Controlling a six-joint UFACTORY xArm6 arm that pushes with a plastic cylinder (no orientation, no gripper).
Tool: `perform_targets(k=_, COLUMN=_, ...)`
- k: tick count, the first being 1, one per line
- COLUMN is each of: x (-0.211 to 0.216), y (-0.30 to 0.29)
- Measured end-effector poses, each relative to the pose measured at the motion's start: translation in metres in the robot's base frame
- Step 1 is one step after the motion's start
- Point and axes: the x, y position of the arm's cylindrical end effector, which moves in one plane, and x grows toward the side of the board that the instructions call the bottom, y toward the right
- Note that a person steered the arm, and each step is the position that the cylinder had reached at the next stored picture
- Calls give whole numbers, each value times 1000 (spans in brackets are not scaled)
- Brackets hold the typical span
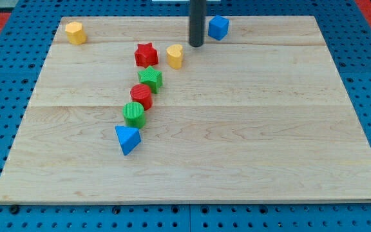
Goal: Move the yellow heart to the red circle
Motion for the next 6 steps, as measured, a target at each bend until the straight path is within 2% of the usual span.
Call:
perform_targets(k=2, x=106, y=-18)
perform_targets(k=3, x=136, y=-19)
perform_targets(k=6, x=151, y=-24)
